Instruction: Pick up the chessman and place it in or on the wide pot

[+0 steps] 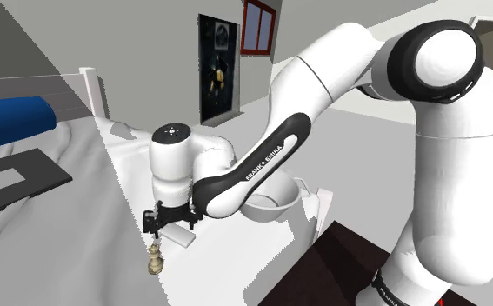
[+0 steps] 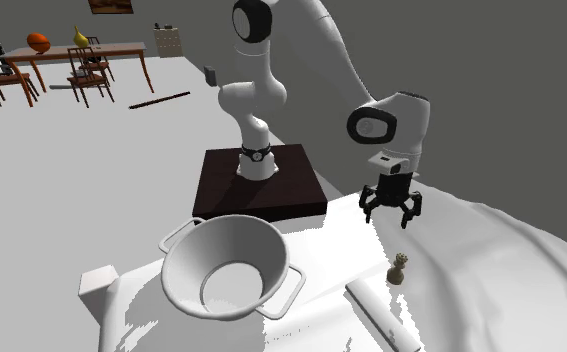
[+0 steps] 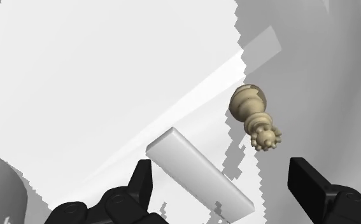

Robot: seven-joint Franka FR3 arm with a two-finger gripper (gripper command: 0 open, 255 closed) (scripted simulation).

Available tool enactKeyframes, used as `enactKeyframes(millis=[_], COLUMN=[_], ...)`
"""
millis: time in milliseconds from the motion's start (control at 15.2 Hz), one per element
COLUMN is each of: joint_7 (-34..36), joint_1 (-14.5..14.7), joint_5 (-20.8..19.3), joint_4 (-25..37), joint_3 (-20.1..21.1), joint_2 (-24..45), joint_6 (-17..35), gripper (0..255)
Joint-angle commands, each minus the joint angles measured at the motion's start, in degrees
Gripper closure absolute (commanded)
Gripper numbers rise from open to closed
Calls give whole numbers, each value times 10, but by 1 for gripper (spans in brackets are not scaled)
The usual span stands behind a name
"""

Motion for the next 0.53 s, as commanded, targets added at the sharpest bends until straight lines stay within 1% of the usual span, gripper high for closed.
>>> enactKeyframes(millis=[0, 132, 330, 462], joint_7=[37, 62, 88, 91], joint_1=[30, 59, 98, 101], joint_5=[-38, -63, -89, -96], joint_4=[44, 89, 162, 167], joint_3=[-20, -38, -63, -69], joint_2=[51, 98, 167, 180], joint_6=[-8, -17, -33, -26], gripper=[0, 0, 0, 0])
